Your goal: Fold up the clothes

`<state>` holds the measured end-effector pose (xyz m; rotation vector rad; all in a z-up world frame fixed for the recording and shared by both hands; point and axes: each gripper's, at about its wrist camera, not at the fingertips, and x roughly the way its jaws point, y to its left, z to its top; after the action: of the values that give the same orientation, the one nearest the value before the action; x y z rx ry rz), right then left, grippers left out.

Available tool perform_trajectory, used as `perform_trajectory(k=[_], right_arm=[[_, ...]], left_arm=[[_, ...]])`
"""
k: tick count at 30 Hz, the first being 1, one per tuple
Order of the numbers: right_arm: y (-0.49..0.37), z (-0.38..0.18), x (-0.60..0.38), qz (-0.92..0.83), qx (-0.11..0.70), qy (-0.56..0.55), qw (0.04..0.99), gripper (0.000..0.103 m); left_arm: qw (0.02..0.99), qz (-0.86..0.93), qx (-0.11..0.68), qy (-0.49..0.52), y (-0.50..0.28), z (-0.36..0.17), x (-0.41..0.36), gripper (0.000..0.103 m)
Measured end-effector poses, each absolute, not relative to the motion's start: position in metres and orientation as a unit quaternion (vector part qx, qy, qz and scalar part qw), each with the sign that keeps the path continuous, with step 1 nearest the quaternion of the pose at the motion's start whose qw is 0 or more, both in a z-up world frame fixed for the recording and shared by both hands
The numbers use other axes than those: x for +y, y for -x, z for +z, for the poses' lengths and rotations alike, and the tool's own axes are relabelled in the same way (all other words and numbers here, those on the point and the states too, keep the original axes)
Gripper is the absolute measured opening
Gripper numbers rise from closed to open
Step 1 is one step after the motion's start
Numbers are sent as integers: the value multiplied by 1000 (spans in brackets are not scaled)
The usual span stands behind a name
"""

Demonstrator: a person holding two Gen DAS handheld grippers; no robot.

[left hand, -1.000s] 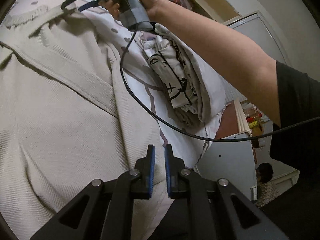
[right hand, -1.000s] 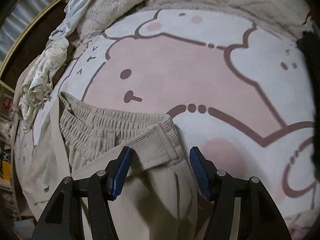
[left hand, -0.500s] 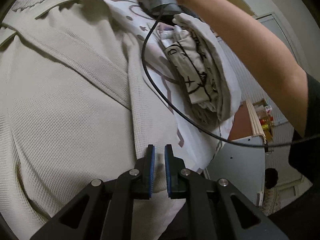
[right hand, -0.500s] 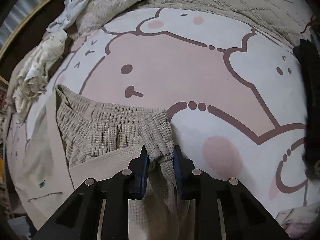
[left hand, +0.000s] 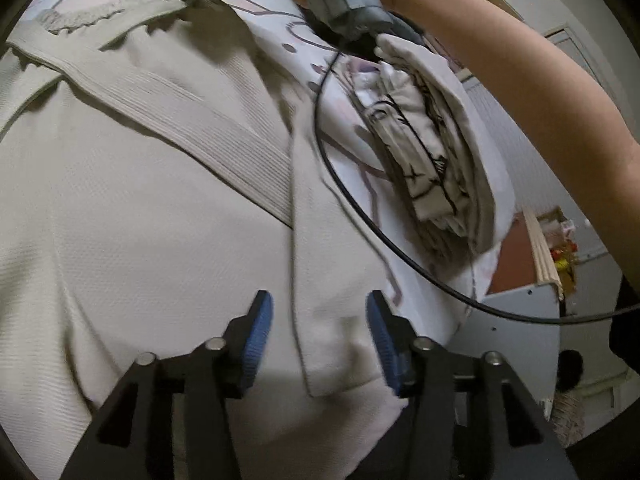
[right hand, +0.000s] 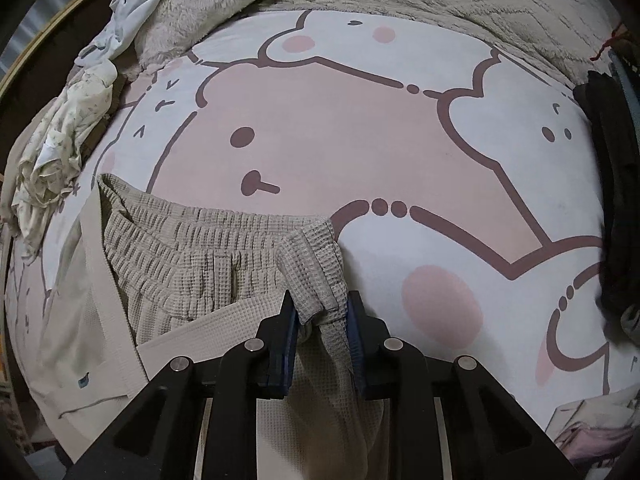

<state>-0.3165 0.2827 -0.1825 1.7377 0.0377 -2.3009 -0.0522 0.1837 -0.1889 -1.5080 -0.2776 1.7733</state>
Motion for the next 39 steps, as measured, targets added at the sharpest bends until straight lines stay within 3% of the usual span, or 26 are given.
perform_trajectory(k=[6,10,14,29,34,39], right_arm=[[318,-188,287,-789,-4,-601,125,24],[320,-190,288,-787,-12,-604,124,24],[319,-188,290,-788,-20,-603,124,24],[289,-101,239,-812,-1,-570,124,22],[271,-69,191,-816,5,-559,150,22],[268,-68,138,-813,-2,-563,148,22]], left_arm=[[423,637,-135,630,61,-213,208,55],[442,607,-149,643,55,-221,219,49],[452,594,-166,644,50,-217,214,5],[466,695,-137,531,8,-90,83,4],[434,729,-169,502,-16,-74,17,4],[361,739,-265,504,-30,-91,-61,4]])
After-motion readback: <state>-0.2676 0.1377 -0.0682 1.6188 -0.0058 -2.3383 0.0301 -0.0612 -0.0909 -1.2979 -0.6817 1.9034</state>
